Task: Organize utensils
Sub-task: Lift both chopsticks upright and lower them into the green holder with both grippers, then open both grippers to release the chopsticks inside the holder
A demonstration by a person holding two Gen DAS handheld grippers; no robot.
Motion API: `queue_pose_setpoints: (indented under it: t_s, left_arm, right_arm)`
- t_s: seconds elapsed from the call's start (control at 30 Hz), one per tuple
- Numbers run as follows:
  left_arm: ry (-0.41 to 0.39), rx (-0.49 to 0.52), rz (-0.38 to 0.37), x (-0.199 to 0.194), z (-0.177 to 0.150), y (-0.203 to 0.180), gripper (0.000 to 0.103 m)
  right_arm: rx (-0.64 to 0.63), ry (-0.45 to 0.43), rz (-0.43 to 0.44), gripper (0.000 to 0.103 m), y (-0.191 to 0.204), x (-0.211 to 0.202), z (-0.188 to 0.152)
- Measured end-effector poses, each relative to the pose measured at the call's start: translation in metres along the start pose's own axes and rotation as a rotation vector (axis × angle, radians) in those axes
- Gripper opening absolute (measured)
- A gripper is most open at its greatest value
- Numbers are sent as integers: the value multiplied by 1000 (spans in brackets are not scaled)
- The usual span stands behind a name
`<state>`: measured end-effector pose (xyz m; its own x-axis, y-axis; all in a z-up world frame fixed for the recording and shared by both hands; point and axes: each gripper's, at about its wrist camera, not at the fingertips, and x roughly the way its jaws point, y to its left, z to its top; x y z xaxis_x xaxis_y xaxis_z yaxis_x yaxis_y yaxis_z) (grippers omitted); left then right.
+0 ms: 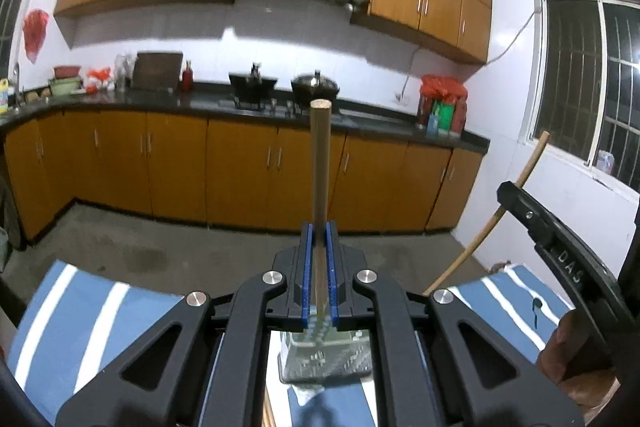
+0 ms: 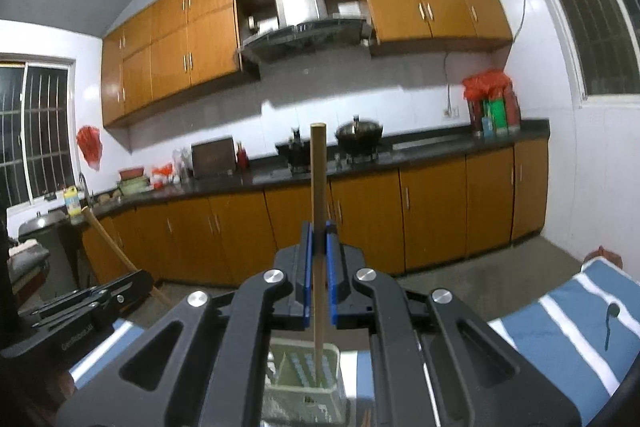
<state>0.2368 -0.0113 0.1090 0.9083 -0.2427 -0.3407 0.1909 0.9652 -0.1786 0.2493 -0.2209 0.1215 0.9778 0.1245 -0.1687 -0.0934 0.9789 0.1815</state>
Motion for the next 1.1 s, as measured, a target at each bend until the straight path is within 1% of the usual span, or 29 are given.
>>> queue_pose_setpoints:
  t_s: [0.07, 0.13, 0.23, 0.3, 0.33, 0.43, 0.57, 0.67, 0.73, 0.8, 0.83, 0.87, 0.9, 0.93, 1.0, 1.03, 1.07, 1.1]
  left_arm:
    - [37, -6, 0, 8, -6, 3, 7]
    - [61, -24, 1, 10, -10, 7, 8]
    - [76, -39, 2, 7, -11, 12, 14]
    - [65, -41, 11, 1, -9, 13, 37]
    - [59, -41, 14, 1, -8, 13, 39]
    - [38, -40, 15, -9, -4, 13, 43]
    - [3, -66, 13, -29, 1, 18, 47]
    - [-31, -92, 17, -49, -1, 26, 49]
    - [-42, -97, 39, -60, -6, 32, 50]
    - [-29, -95, 89, -69, -19, 40, 50]
    - [-18, -92, 104, -70, -25, 43, 50]
    - [5, -84, 132, -70, -36, 46, 50]
    - [34, -78, 154, -69, -46, 50, 50]
    - [67, -73, 168, -66, -57, 52, 50]
    - [149, -64, 195, -57, -85, 59, 50]
    - [201, -57, 205, -51, -102, 61, 50]
    - [236, -60, 203, -47, -112, 63, 48]
    - [271, -66, 195, -44, -123, 64, 45]
  right_arm:
    - [2, 41, 4, 8, -3, 5, -10]
    - [6, 55, 11, 10, -1, 6, -19]
    - [-9, 57, 15, 13, 1, 0, -23]
    - [-16, 52, 14, 19, 2, -5, -23]
    - [-18, 48, 13, 20, 1, -8, -22]
    - [-14, 34, 4, 24, -2, -23, -17]
    - [12, 21, -18, 30, -15, -47, -14]
    - [35, 40, -59, 33, -33, -65, -23]
    - [49, 85, -95, 34, -46, -71, -36]
    - [48, 169, -115, 34, -56, -70, -57]
    - [42, 231, -129, 34, -61, -67, -75]
    - [39, 265, -133, 34, -62, -64, -82]
    - [36, 337, -130, 33, -65, -60, -103]
    - [37, 391, -127, 31, -67, -56, -117]
    - [52, 508, -102, 21, -70, -49, -151]
    - [59, 553, -87, 20, -68, -49, -166]
    - [58, 602, -74, 19, -66, -48, -184]
    - [52, 623, -66, 19, -62, -49, -193]
